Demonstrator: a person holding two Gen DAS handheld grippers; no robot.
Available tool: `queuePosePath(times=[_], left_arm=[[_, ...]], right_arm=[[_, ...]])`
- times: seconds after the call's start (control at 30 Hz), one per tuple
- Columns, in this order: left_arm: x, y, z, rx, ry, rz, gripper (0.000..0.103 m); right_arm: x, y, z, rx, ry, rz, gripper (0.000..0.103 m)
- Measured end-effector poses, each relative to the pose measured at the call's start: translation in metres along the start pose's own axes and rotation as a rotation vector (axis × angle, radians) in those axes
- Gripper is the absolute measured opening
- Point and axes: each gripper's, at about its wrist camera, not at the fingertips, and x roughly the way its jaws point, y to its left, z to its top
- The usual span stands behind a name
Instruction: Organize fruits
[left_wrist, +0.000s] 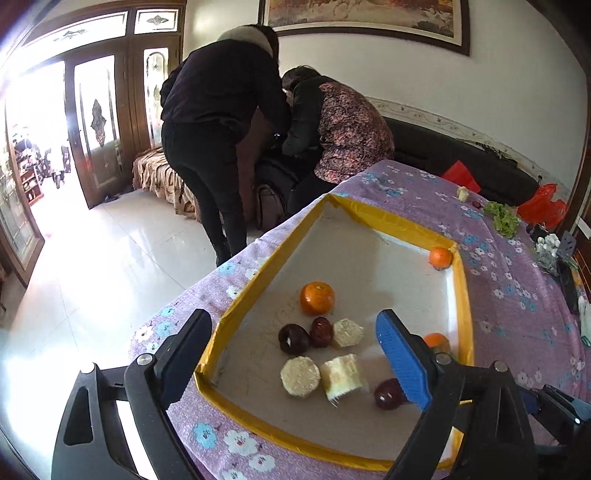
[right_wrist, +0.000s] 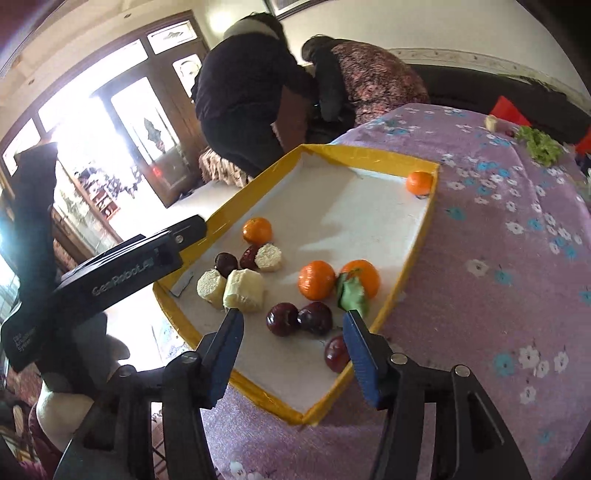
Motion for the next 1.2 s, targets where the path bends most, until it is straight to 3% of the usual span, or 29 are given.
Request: queuePosePath(times=[0.67,0.87,1.2], left_arm=[[-0.052,-0.042,-0.006,0.083,-0.062,-0.026,0.096],[-0.046,-0.03,-0.007,0.037,-0.029,-0.061,0.096],[-0.033,-0.005,-0.002,-0.005,-0.024,-0.081,0.096]], right_arm=[[-0.061,-0.036,-0.022,0.119,-0.12,-0.064,0.072],[-0.064,-0.042,-0.022,0.12,-0.128,-0.097,0.072],[-0.045,-0.061,0.015,0.128,-0.103,-0.156,0.072]])
